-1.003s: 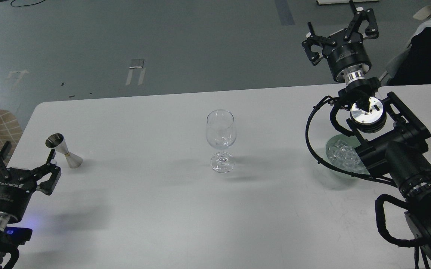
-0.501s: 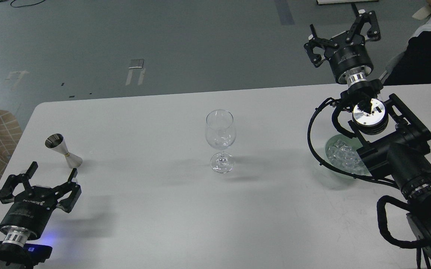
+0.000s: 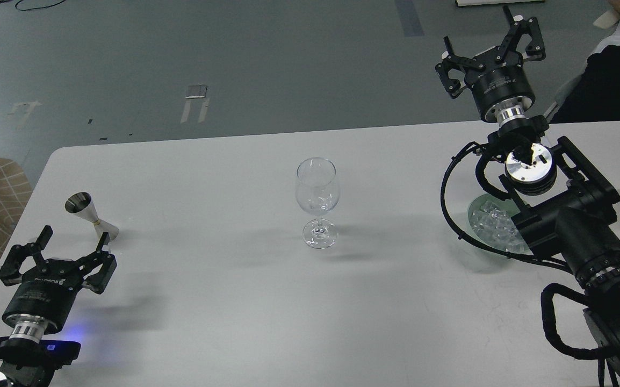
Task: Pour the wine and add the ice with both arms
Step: 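Close the left gripper around the metal jigger and lift it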
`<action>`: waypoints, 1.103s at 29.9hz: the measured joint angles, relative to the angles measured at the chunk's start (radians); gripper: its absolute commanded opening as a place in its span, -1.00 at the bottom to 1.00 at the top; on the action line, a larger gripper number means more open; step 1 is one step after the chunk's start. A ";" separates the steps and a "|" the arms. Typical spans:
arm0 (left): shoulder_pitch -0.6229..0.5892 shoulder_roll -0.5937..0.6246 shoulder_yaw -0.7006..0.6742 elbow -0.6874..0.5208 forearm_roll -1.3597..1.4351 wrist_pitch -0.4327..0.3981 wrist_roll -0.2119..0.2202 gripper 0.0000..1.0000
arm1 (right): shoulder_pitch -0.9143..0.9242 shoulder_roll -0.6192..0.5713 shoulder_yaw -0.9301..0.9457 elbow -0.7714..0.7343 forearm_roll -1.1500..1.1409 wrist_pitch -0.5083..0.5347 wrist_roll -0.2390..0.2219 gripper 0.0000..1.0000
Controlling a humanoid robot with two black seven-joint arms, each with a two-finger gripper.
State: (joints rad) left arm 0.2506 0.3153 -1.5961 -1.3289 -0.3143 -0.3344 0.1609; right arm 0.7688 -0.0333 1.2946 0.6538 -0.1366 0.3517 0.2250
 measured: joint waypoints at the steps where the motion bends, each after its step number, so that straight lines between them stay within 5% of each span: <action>1: -0.001 -0.001 0.000 0.000 0.000 0.000 0.000 0.95 | -0.001 0.000 0.000 0.000 0.000 0.000 0.000 1.00; 14: -0.002 -0.013 0.002 0.001 0.012 -0.057 0.006 0.95 | -0.003 0.001 0.001 0.001 0.000 0.000 0.000 1.00; 26: -0.011 -0.023 0.004 0.007 0.013 -0.055 0.001 0.33 | -0.012 0.000 0.002 0.004 0.000 0.000 0.002 1.00; 33: -0.066 -0.049 0.002 0.085 0.012 -0.065 -0.003 0.31 | -0.016 0.000 0.002 0.009 0.000 0.000 0.002 1.00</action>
State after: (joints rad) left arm 0.1843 0.2661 -1.5937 -1.2438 -0.3026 -0.3999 0.1578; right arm 0.7531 -0.0330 1.2966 0.6624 -0.1365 0.3513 0.2272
